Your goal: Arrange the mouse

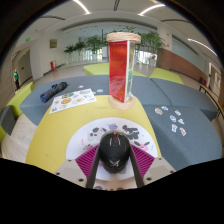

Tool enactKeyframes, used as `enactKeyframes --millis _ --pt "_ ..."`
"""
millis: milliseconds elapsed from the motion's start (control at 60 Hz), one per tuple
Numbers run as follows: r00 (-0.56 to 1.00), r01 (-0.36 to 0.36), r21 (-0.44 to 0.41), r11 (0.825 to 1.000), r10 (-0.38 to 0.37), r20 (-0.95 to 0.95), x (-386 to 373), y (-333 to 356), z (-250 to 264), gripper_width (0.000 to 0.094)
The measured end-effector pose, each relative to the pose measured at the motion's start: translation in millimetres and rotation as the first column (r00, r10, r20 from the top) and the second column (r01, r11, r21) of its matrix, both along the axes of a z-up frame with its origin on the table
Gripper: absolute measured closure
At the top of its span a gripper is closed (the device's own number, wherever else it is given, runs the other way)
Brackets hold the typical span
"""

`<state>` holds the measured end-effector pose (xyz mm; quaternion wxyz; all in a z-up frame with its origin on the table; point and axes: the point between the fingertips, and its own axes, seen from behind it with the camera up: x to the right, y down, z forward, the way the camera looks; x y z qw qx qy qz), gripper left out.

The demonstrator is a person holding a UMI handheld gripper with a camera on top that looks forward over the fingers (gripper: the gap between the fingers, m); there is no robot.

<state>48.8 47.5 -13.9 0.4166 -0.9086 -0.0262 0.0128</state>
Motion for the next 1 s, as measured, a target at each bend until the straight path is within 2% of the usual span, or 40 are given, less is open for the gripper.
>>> enactKeyframes --millis 100,117,233,450,600,767,1000 --pt "0.999 0.015 -0.045 0.999 -0.017 -0.03 -2.3 -19.8 13.5 0.0096" --pt "0.999 0.016 -0.044 0.999 -0.018 -0.036 -3.3 -24.1 17.8 0.008" --pt "0.998 0.037 -0.025 0.999 -0.038 -0.052 -8.9 -64.8 55.3 0.01" --pt "0.998 0.055 0.094 0.994 -0.055 -0.005 -31.5 -159.7 119.4 0.0096" --pt "0.999 0.016 0.134 0.991 -0.012 -0.035 -67.2 -220.7 137.6 0.0091" --pt "0.999 -0.029 0.178 0.984 0.022 0.041 -75.9 -245.5 148.1 0.0092" --pt "1.0 -0.012 0.229 0.973 0.018 -0.022 -69.4 -244.4 155.1 0.0097"
